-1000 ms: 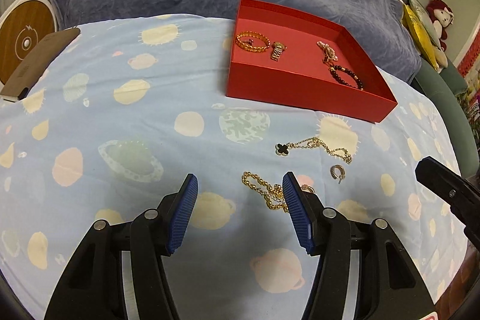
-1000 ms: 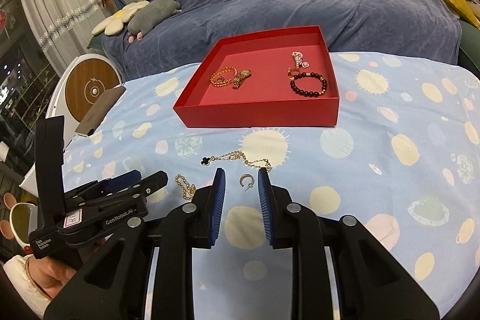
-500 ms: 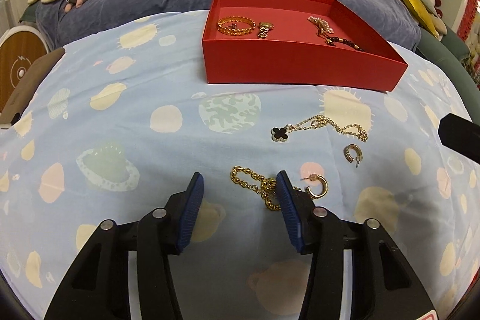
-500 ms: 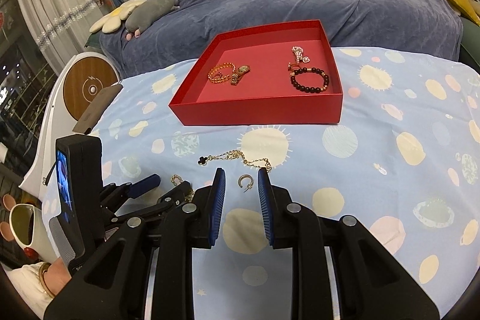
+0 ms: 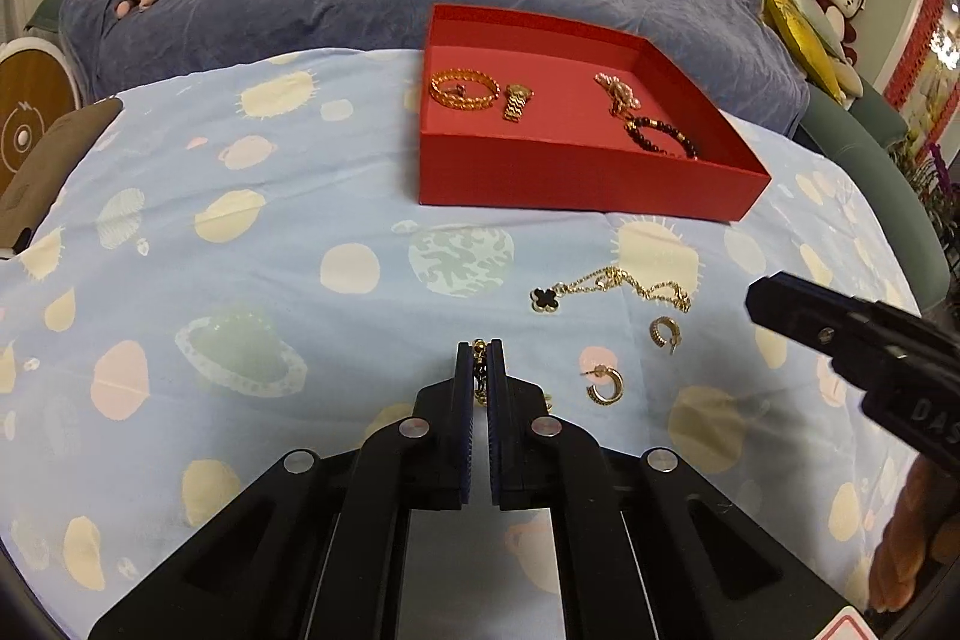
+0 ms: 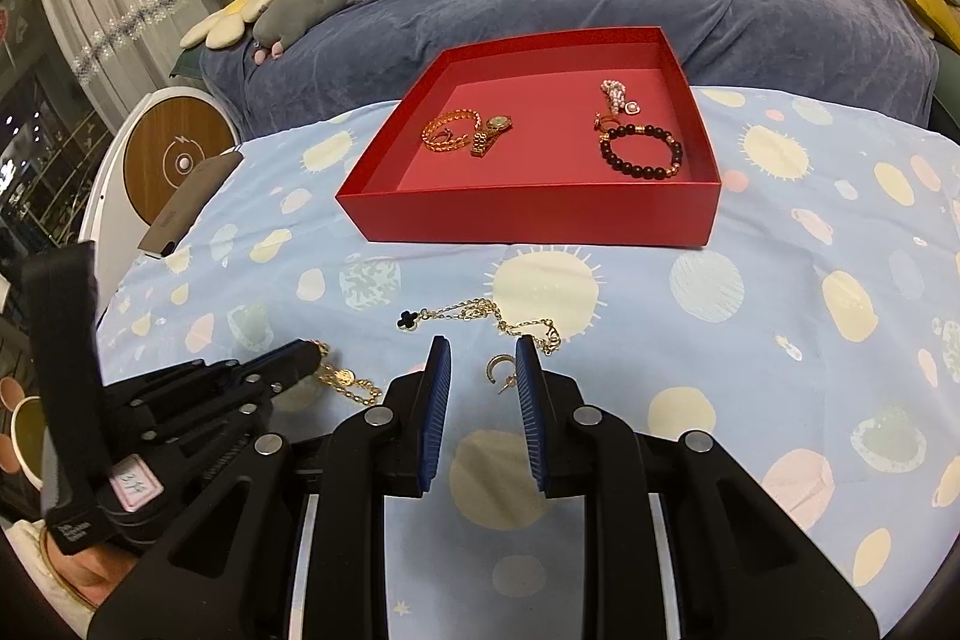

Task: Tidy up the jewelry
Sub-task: 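Grasp the gold chain bracelet with the left tool while the right tool grasps the black-clover necklace, then lift the chain and clover necklace into the red box and release both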

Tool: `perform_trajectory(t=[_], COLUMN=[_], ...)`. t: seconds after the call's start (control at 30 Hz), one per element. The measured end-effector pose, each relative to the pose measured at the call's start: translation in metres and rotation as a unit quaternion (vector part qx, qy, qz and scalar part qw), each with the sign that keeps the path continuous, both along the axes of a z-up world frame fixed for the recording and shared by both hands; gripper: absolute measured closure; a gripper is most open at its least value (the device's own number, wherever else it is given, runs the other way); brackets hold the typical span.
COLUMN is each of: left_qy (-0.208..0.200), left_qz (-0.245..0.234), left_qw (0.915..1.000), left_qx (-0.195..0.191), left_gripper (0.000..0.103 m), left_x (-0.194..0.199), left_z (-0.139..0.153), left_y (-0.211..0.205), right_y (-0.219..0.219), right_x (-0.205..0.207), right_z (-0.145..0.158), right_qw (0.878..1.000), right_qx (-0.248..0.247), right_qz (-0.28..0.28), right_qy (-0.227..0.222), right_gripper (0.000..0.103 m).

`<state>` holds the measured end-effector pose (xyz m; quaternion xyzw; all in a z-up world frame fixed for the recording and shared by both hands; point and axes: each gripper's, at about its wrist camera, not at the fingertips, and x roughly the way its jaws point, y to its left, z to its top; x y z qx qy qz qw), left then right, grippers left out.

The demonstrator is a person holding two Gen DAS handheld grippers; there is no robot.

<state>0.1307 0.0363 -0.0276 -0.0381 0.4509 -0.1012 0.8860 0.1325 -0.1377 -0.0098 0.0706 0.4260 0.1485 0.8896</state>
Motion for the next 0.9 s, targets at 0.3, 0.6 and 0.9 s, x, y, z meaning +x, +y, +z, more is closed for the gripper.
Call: perform_trajectory(t=[0.3,0.6,0.9], left_qy=[-0.023,-0.014,-0.008], left_qz=[0.021,0.033,0.027], left_qw=[0.999,0.9987,0.9989], left_qx=[-0.033,-0.036,-0.036], left_gripper=[0.101,0.101,0.101], left_x=[-0.003,0.001,0.0], left_z=[0.034,0.027,0.024], left_y=[0.032,0.049,0.05], right_y=[0.021,0.033,0.032], right_x=[0.028,0.047,0.044], right_z=[-0.023,-0.051,-0.051], right_qw=[1.0,0.998,0.996], right_qx=[-0.016,-0.056,-0.085], right_qz=[0.017,0.018,0.021], right_qy=[0.011,0.016,0.004], right_gripper=[0.08,0.082,0.103])
